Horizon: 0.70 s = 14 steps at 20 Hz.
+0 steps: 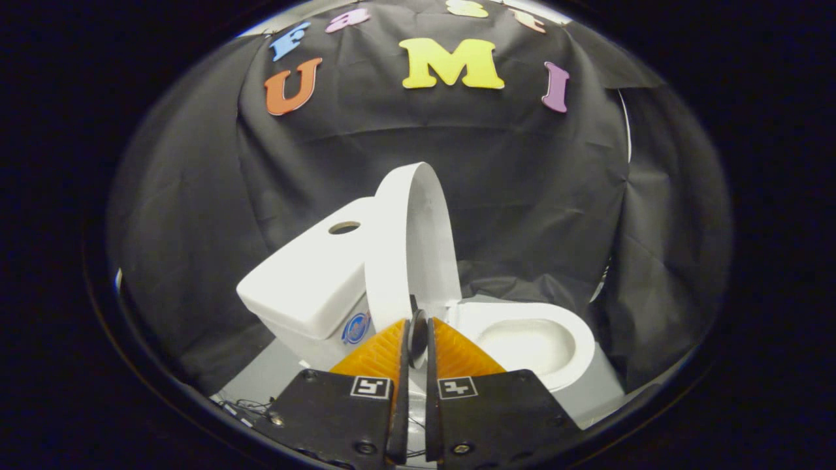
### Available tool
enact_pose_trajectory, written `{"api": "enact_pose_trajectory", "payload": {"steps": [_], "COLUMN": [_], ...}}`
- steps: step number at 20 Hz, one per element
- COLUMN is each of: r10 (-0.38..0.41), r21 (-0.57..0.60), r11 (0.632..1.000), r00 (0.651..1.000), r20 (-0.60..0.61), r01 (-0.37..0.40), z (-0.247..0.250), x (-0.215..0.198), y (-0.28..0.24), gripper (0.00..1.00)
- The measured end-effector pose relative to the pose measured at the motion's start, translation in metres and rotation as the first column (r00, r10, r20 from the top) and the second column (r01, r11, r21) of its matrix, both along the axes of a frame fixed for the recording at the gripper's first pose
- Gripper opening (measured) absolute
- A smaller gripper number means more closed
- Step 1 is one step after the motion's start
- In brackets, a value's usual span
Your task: Open the toilet lid.
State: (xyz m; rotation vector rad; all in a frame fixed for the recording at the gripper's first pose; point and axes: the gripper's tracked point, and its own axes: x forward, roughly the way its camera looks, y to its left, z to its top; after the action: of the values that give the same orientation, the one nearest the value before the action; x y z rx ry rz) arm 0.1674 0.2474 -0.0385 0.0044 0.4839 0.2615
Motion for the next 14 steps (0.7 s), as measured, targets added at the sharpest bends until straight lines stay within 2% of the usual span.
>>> {"api": "enact_pose_trajectory", "payload": {"steps": [6, 7, 10, 12, 14], "r10": [0.027, 0.035, 0.064, 0.025, 0.004], "r21": [0.019, 0.034, 0.021, 0.018, 0.039], "r11": [0.999, 0.998, 0.997, 0.999, 0.999], "r00": [0.982, 0.973, 0.941, 0.922, 0.907], "r20": [0.189, 0.228, 0.331, 0.387, 0.420], "r01": [-0.032, -0.044, -0.075, -0.035, -0.023], "z": [0.054, 0.064, 0.087, 0.099, 0.107], "x": [-0.026, -0.033, -0.056, -0.070, -0.087], "y": [-0.029, -0.035, -0.063, -0.095, -0.118], "gripper": [0.52, 0.52, 0.82, 1.00, 1.00]}}
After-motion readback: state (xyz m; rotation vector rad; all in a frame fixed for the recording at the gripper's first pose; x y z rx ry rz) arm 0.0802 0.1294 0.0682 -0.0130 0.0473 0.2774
